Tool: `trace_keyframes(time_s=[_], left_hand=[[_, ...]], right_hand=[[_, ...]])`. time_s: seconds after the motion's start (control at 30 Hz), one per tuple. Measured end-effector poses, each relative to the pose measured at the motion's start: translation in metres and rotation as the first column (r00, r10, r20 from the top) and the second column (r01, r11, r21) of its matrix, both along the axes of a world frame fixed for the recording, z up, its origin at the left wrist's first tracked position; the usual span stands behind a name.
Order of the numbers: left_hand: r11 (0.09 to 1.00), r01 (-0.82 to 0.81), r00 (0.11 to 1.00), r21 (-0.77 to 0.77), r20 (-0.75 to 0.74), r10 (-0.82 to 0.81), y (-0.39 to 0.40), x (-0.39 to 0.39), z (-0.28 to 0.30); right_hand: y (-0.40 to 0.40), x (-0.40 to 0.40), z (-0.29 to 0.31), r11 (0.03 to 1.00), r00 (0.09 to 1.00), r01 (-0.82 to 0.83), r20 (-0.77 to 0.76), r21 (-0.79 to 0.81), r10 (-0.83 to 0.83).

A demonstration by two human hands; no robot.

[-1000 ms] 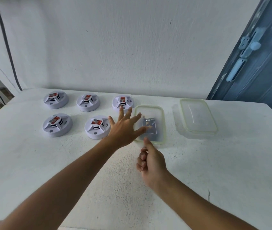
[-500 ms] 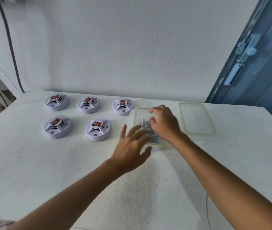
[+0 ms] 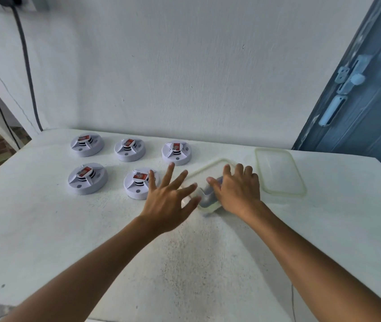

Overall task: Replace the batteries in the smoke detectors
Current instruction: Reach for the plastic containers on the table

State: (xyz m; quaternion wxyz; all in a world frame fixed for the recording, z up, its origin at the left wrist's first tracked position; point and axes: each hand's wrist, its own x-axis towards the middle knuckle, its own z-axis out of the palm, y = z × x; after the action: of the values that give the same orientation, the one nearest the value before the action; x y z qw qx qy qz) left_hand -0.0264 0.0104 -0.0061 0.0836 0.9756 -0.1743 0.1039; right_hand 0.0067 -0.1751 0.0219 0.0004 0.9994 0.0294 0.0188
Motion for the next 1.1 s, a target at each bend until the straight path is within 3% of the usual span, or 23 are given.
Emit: trace_keyframes(time_s=[0.1, 0.23, 0.3, 0.37, 0.4, 0.43, 0.47, 0.5, 0.53, 0.57, 0.6, 0.63, 0.67, 0.7, 0.83, 1.03, 1.1], left_hand=[[0.997, -0.069, 0.993, 0.046, -0.09, 0.073, 0.001, 0.011, 0.005], [0.995, -0.045, 0.984, 0.084, -0.167, 0.058, 0.002, 0.029, 0.007], [0.998, -0.026, 0.977, 0.056, -0.209, 0.037, 0.005, 0.036, 0.009], [1.0, -0.012, 0.97, 0.019, -0.243, 0.016, 0.008, 0.04, 0.01], [1.0, -0.006, 0.967, 0.006, -0.254, 0.008, 0.009, 0.041, 0.011], [1.0, -0.004, 0.966, -0.005, -0.26, 0.002, 0.009, 0.042, 0.011], [1.0, -0.006, 0.965, -0.016, -0.261, 0.001, 0.009, 0.042, 0.01], [1.0, -0.009, 0.965, -0.023, -0.26, 0.002, 0.009, 0.042, 0.01], [0.999, -0.013, 0.966, -0.031, -0.26, 0.004, 0.009, 0.042, 0.01], [0.999, -0.015, 0.966, -0.04, -0.259, 0.004, 0.009, 0.043, 0.01], [0.999, -0.017, 0.966, -0.047, -0.259, 0.004, 0.009, 0.043, 0.01], [0.999, -0.021, 0.965, -0.05, -0.262, 0.007, 0.008, 0.043, 0.011], [0.998, -0.026, 0.963, -0.052, -0.269, 0.011, 0.008, 0.043, 0.012], [0.998, -0.033, 0.96, -0.057, -0.278, 0.016, 0.007, 0.043, 0.013], [0.995, -0.056, 0.946, -0.083, -0.325, 0.026, 0.005, 0.047, 0.018], [0.994, -0.079, 0.934, -0.079, -0.355, 0.046, 0.001, 0.05, 0.024], [0.994, -0.08, 0.934, -0.076, -0.355, 0.048, 0.0, 0.05, 0.025]], right_hand=[[-0.001, -0.011, 0.005, 0.999, 0.999, 0.036, 0.013, -0.035, -0.035], [-0.003, -0.024, 0.004, 0.999, 0.999, 0.011, 0.039, -0.033, -0.009], [-0.005, -0.031, 0.0, 0.989, 0.975, -0.128, 0.192, 0.077, 0.112], [-0.005, -0.043, -0.009, 0.9, 0.863, -0.385, 0.424, 0.203, 0.274], [-0.003, -0.05, -0.014, 0.839, 0.824, -0.48, 0.462, 0.257, 0.329], [0.001, -0.059, -0.019, 0.78, 0.844, -0.507, 0.398, 0.368, 0.36], [0.007, -0.067, -0.021, 0.733, 0.901, -0.433, 0.277, 0.525, 0.334], [0.013, -0.072, -0.02, 0.67, 0.959, -0.256, 0.096, 0.697, 0.267], [0.017, -0.074, -0.019, 0.529, 0.97, 0.018, -0.143, 0.848, 0.196], [0.02, -0.074, -0.017, 0.271, 0.909, 0.333, -0.384, 0.903, 0.161], [0.022, -0.073, -0.016, -0.038, 0.817, 0.561, -0.546, 0.827, 0.186], [0.024, -0.071, -0.014, -0.316, 0.755, 0.655, -0.619, 0.687, 0.218], [0.026, -0.068, -0.012, -0.507, 0.734, 0.652, -0.638, 0.564, 0.233], [0.027, -0.066, -0.012, -0.606, 0.732, 0.621, -0.644, 0.498, 0.221], [0.043, -0.063, -0.015, -0.678, 0.705, 0.574, -0.699, 0.46, 0.123], [0.054, -0.063, -0.022, -0.616, 0.752, 0.529, -0.659, 0.584, 0.021], [0.056, -0.062, -0.015, -0.656, 0.723, 0.538, -0.69, 0.529, 0.037]])
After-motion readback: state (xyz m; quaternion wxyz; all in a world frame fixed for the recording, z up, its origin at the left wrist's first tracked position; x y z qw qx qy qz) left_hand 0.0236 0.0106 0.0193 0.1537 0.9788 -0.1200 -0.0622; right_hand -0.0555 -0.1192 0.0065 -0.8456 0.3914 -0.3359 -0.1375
